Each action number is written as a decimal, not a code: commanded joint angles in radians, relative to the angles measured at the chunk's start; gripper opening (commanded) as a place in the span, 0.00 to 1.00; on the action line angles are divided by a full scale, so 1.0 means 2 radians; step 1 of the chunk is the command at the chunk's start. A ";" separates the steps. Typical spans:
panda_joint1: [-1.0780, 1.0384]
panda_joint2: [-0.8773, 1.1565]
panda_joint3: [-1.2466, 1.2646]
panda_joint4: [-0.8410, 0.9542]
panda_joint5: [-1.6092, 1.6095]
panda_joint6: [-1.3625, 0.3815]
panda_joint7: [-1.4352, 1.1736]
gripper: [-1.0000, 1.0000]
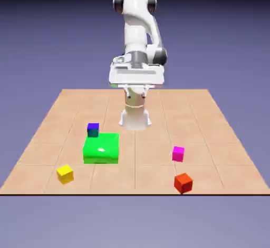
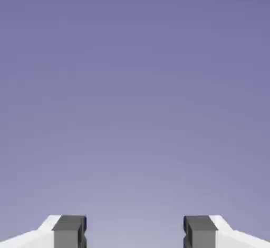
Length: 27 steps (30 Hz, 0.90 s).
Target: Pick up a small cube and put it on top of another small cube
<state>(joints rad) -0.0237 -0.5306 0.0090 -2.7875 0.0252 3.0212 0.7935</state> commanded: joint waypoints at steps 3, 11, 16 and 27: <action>-0.044 0.049 0.011 0.028 0.031 -0.020 0.065 0.50; -0.163 0.180 0.041 0.102 0.115 -0.072 0.239 0.50; -0.237 0.261 0.060 0.149 0.167 -0.105 0.348 0.50; -0.399 0.441 0.101 0.251 0.282 -0.177 0.587 0.50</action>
<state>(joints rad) -0.8226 0.3513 0.2105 -2.2847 0.5889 2.6680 1.9677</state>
